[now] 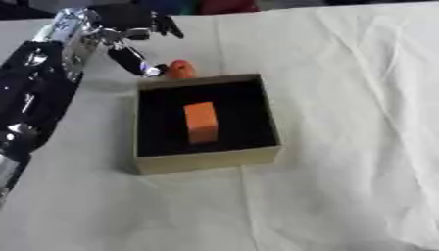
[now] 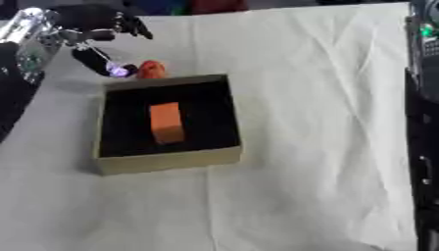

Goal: Pick up objects on the table and place them in the box.

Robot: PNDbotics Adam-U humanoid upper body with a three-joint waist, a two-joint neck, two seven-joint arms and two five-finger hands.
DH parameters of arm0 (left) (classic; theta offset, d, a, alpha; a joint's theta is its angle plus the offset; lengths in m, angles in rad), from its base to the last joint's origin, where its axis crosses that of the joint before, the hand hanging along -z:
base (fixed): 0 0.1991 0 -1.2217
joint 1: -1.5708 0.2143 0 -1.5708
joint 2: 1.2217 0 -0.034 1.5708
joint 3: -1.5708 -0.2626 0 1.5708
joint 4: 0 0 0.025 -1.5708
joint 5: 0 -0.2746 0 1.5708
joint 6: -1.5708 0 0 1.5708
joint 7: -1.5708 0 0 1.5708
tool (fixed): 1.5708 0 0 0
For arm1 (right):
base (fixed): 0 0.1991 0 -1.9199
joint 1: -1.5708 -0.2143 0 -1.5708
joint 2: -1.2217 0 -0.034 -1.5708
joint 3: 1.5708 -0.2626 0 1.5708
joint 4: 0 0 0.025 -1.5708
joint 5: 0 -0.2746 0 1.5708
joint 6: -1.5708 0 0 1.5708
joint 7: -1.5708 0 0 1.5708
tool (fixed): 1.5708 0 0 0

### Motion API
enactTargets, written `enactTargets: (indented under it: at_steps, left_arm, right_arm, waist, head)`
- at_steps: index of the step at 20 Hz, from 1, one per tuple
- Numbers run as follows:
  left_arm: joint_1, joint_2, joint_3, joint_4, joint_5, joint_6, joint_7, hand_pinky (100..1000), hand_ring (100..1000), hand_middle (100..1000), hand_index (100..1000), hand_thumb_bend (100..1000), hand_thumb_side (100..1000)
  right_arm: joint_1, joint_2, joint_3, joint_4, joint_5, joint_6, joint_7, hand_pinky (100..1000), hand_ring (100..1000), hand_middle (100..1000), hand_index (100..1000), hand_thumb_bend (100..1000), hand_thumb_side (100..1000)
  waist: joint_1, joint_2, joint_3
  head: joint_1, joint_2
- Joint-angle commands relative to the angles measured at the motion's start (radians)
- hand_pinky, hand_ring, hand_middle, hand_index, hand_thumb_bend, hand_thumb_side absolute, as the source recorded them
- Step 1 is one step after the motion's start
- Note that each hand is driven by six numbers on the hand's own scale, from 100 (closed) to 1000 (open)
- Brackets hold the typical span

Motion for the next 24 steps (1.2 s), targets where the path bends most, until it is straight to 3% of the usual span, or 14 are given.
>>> enactTargets:
  at_steps: [1, 16, 24]
  left_arm:
    - [-0.025, 0.010, 0.004, 0.001, -0.003, -0.007, -0.015, 759, 773, 807, 916, 271, 430]
    - [-0.034, 0.006, 0.007, 0.030, -0.007, -0.014, -0.111, 746, 772, 799, 935, 228, 432]
    - [-0.035, 0.000, 0.009, 0.044, -0.010, -0.007, -0.157, 692, 723, 701, 852, 148, 438]
  right_arm:
    - [-0.023, -0.003, -0.011, -0.027, -0.005, 0.002, 0.002, 818, 770, 688, 778, 100, 1000]
    - [-0.024, 0.026, -0.021, -0.041, 0.012, 0.020, -0.003, 818, 766, 681, 775, 100, 1000]
    - [-0.021, 0.030, -0.027, -0.051, 0.011, 0.027, -0.011, 818, 765, 678, 775, 100, 1000]
  waist:
    - [0.002, -0.018, -0.003]
    - [0.016, -0.002, -0.017]
    - [0.020, 0.003, -0.021]
  head:
    - [0.005, -0.013]
    - [0.012, -0.024]
    - [0.015, -0.025]
